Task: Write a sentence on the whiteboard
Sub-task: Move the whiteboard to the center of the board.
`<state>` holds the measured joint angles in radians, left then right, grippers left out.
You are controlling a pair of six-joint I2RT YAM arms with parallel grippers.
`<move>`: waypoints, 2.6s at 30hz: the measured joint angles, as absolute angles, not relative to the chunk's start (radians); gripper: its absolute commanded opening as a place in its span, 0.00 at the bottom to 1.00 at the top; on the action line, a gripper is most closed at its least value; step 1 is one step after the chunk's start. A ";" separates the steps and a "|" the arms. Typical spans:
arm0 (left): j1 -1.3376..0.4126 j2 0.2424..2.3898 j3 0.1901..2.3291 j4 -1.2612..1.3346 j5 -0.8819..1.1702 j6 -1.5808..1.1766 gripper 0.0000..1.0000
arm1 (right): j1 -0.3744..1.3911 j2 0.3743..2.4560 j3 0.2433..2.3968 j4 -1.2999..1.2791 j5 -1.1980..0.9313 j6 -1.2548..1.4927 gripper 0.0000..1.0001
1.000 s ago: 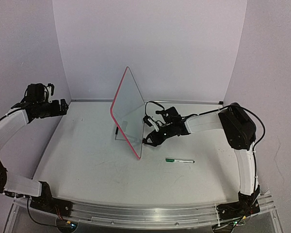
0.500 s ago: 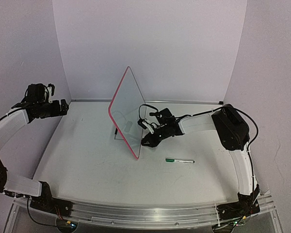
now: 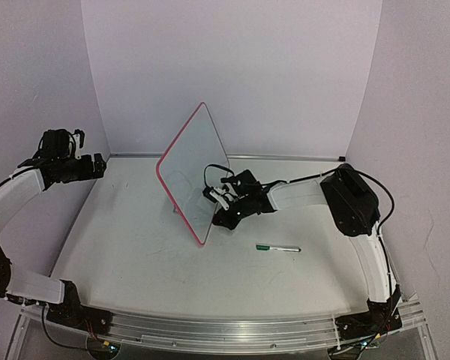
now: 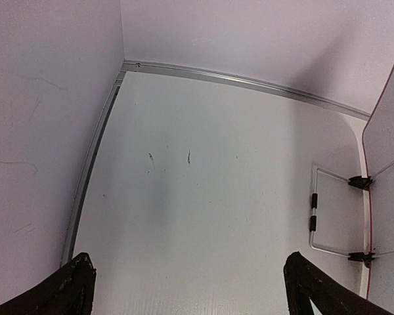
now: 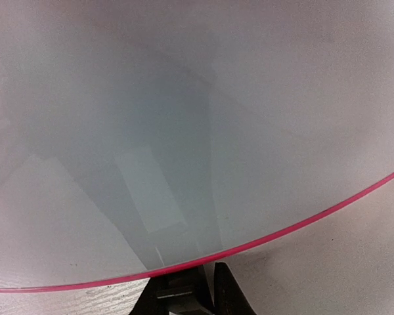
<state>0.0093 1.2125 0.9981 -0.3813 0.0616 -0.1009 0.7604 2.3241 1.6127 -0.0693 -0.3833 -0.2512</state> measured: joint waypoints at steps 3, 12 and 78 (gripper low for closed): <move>0.009 1.213 0.998 -0.382 0.061 -0.101 0.99 | 0.788 2.324 1.600 -0.029 -0.341 -0.272 0.02; 0.009 1.213 0.998 -0.382 0.062 -0.102 0.99 | 0.882 2.293 1.491 0.134 -0.125 -0.176 0.00; 0.009 1.150 0.966 -0.393 0.125 -0.165 0.98 | 1.129 1.785 1.189 -0.118 0.366 0.620 0.89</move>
<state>0.0093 1.1504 0.9662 -0.3935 0.1250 -0.1652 1.1292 1.7852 1.1890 -0.1181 0.3660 0.6201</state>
